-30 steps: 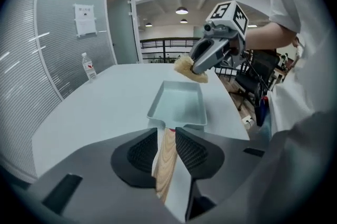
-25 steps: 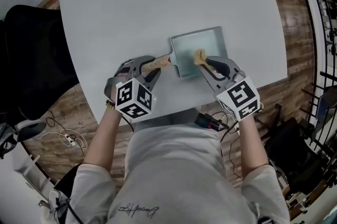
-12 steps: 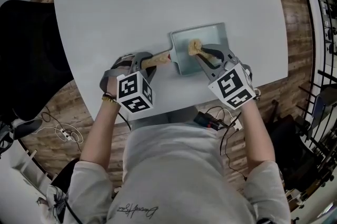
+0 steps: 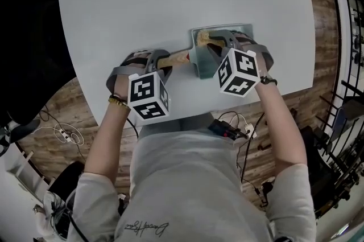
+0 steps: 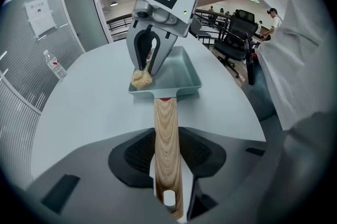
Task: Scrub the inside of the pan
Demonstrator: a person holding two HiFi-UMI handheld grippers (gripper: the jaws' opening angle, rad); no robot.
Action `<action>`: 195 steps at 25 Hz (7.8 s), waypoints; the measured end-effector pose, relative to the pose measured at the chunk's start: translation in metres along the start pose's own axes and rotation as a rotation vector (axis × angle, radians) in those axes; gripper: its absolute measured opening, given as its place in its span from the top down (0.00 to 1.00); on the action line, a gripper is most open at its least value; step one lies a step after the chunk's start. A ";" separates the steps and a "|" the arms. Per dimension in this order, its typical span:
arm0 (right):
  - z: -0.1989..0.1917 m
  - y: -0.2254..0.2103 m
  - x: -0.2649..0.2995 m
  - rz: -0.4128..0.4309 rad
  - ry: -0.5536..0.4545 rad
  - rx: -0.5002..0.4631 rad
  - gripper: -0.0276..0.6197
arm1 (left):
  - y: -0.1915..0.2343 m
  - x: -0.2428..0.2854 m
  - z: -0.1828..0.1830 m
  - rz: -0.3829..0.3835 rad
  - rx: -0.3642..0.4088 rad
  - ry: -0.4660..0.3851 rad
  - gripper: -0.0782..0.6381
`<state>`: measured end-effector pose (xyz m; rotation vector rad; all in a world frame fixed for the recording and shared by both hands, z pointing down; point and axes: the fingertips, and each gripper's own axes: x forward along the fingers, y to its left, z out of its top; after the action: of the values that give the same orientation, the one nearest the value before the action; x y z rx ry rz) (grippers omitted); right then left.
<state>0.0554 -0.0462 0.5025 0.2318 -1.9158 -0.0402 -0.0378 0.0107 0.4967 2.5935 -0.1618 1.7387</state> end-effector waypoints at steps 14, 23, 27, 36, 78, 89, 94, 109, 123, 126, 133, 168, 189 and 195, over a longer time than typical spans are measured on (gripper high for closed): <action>0.002 0.011 0.024 0.110 0.170 -0.156 0.84 | 0.000 -0.004 0.000 -0.032 0.003 0.010 0.69; -0.014 0.071 0.010 0.271 0.186 -0.147 0.84 | 0.005 0.001 0.000 -0.022 -0.007 0.030 0.69; -0.014 0.089 0.004 0.329 0.199 -0.155 0.84 | 0.007 -0.002 -0.003 -0.023 -0.005 0.031 0.69; -0.017 0.098 0.003 0.340 0.204 -0.151 0.84 | 0.011 0.001 -0.001 -0.046 0.040 0.041 0.69; -0.032 0.076 -0.001 0.338 0.206 -0.048 0.84 | 0.016 -0.001 -0.004 -0.103 0.063 0.053 0.69; -0.040 0.095 -0.005 0.371 0.209 -0.071 0.84 | 0.014 0.001 -0.002 -0.103 0.091 0.071 0.69; -0.039 0.079 -0.003 0.325 0.214 -0.087 0.84 | 0.018 -0.001 -0.004 -0.102 0.126 0.083 0.69; -0.040 0.000 0.009 0.214 0.225 -0.035 0.84 | 0.012 -0.004 -0.002 -0.114 0.135 0.078 0.69; -0.046 0.051 0.000 0.265 0.257 -0.115 0.84 | 0.014 -0.003 -0.006 -0.100 0.097 0.087 0.69; -0.046 0.066 -0.003 0.290 0.254 -0.107 0.84 | 0.015 -0.002 -0.007 -0.101 0.097 0.089 0.69; -0.051 0.092 -0.007 0.394 0.268 -0.062 0.84 | 0.020 0.001 -0.008 -0.109 0.095 0.092 0.69; -0.069 0.049 -0.009 0.337 0.265 -0.020 0.84 | 0.015 -0.002 -0.005 -0.116 0.076 0.068 0.69; -0.079 0.080 -0.019 0.374 0.252 -0.013 0.84 | 0.014 -0.002 -0.005 -0.159 0.144 0.112 0.69; -0.085 0.028 -0.011 0.288 0.275 0.021 0.84 | 0.013 -0.003 -0.006 -0.157 0.151 0.116 0.69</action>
<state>0.1347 -0.0092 0.5264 -0.0266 -1.6593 0.1950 -0.0459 -0.0011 0.4956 2.5129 0.1769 1.9057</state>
